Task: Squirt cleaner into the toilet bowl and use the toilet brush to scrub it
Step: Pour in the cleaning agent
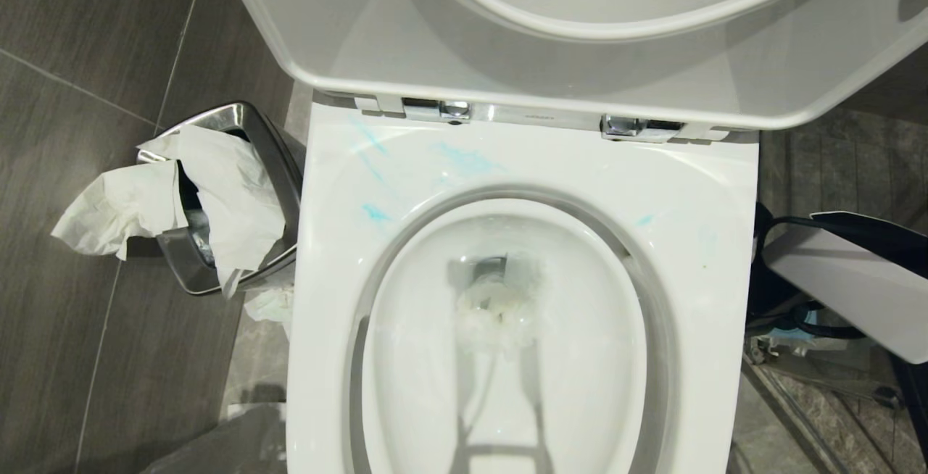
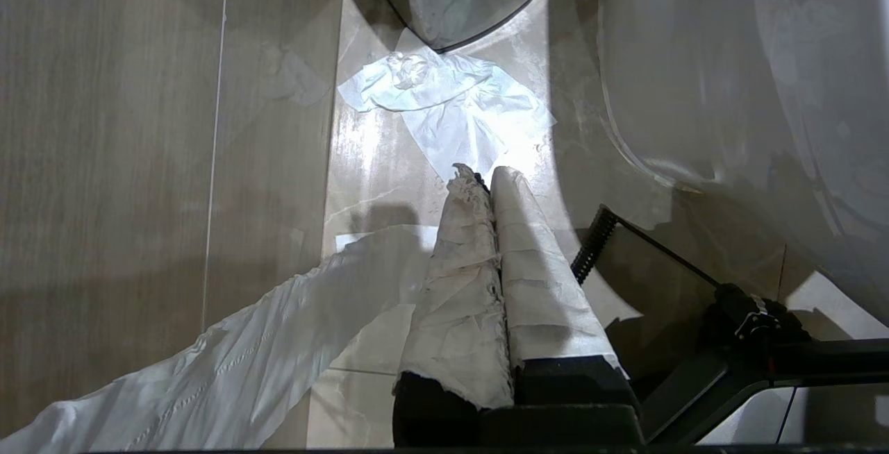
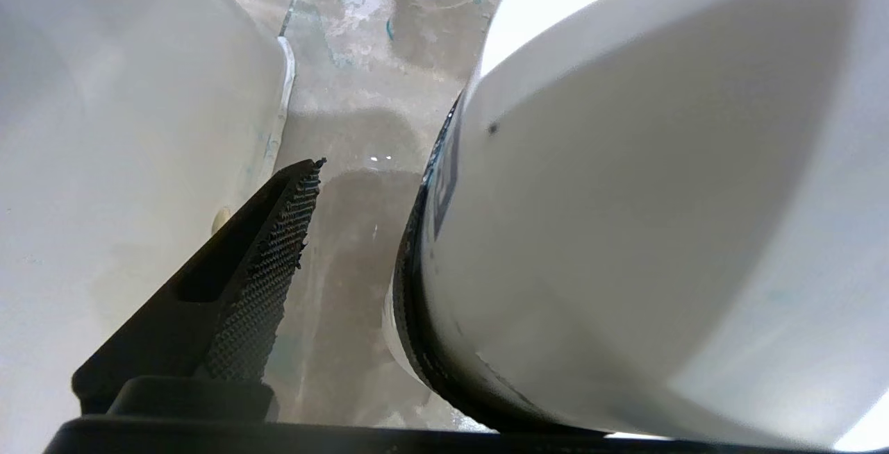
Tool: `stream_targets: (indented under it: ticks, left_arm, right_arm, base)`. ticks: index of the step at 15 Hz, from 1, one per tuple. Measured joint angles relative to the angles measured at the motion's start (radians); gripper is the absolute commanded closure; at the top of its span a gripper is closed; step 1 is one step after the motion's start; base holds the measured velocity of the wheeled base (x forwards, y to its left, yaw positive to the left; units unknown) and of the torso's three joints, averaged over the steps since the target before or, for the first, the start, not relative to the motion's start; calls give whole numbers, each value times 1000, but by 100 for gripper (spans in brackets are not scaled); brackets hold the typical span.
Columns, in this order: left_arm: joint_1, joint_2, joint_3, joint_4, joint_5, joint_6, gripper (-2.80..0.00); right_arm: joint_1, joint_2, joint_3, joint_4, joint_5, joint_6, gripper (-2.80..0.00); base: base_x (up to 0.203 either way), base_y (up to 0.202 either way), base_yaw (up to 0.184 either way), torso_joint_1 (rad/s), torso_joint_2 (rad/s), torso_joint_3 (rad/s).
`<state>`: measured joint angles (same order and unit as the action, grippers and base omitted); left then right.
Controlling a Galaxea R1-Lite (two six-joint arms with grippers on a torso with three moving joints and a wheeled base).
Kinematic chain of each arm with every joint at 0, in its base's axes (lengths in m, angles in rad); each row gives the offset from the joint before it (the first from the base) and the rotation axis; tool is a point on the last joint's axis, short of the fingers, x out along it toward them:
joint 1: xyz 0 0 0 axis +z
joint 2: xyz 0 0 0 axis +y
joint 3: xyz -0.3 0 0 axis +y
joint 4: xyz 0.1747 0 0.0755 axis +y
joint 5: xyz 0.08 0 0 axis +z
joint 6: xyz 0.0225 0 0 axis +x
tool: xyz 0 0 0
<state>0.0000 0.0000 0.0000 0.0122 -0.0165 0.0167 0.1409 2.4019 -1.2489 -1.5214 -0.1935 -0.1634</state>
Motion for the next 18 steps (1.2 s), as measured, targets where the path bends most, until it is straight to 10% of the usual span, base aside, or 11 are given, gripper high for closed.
stream_targets:
  ticks: [18]
  left_arm:
    - [0,0,0,0,0,0,0]
  right_arm:
    - [-50,74,-126,0,46,-36,-280]
  base:
    - [0,0,0,0,0,0]
